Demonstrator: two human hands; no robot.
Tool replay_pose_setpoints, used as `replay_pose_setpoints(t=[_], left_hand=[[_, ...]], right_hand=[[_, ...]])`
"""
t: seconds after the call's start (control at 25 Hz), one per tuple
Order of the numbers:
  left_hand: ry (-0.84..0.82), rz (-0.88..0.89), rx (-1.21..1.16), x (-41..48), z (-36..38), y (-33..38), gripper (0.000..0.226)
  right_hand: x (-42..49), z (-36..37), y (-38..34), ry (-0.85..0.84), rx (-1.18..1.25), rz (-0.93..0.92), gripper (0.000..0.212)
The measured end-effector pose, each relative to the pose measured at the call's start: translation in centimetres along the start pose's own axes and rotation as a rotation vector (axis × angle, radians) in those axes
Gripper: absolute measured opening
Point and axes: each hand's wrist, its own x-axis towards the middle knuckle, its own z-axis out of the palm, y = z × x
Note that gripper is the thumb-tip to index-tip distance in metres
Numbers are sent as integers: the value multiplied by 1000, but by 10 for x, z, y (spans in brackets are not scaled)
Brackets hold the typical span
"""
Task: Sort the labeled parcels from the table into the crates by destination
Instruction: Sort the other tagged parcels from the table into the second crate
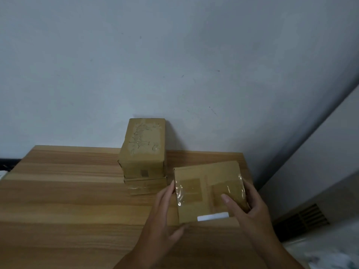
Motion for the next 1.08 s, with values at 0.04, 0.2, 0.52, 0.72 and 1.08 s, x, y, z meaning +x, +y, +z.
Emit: replay_pose_setpoints(t=[0.04, 0.2, 0.52, 0.72, 1.08], left_hand=[[38, 1, -37, -2, -2, 2, 113], [140, 4, -198, -10, -8, 22, 98], [429, -120, -438, -38, -38, 64, 71], [562, -109, -270, -96, -46, 70, 69], [963, -322, -80, -217, -89, 66, 70]], right_hand=[[-9, -4, -5, -26, -22, -37, 84], [-37, -23, -17, -67, -199, -220, 106], [-26, -10, -53, -352, -7, -284, 105], [-20, 28, -63, -459, 171, -246, 88], [-76, 140, -76, -902, 215, -292, 57]])
